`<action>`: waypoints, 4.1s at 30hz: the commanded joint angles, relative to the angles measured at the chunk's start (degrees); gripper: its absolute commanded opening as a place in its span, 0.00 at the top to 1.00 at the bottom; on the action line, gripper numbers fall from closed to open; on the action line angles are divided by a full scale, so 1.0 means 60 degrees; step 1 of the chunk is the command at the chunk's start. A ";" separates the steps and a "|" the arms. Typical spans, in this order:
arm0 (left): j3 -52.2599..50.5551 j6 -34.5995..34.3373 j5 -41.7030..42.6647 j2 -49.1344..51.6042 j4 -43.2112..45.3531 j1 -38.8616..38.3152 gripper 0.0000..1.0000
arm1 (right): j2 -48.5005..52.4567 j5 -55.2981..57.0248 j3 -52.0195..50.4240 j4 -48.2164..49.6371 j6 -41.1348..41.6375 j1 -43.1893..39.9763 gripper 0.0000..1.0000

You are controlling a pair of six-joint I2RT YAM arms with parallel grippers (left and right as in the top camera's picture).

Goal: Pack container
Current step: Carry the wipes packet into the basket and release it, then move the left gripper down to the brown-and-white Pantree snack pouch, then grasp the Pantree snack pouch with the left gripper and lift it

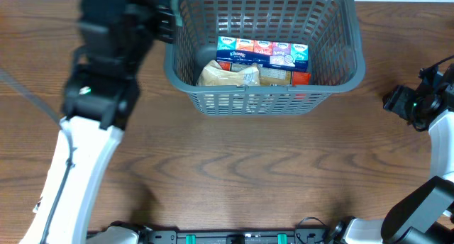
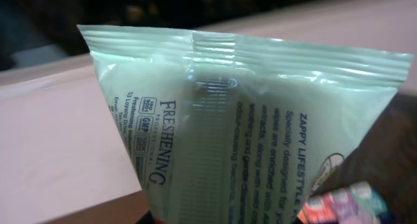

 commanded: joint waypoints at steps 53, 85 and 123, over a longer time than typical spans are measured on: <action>0.0616 0.3279 -0.2470 -0.0572 -0.1384 0.0127 0.01 | 0.0084 -0.0087 -0.0036 -0.0131 -0.0208 -0.0051 0.32; -0.4415 -0.1974 -0.3399 -0.1756 -0.9067 0.4688 0.01 | 0.0084 -0.0157 -0.0036 0.0051 -0.0204 -0.0051 0.33; -0.5646 0.3457 -0.1410 -0.1111 -0.6856 0.8134 0.00 | 0.0084 -0.0149 -0.0036 0.0157 -0.0208 -0.0051 0.34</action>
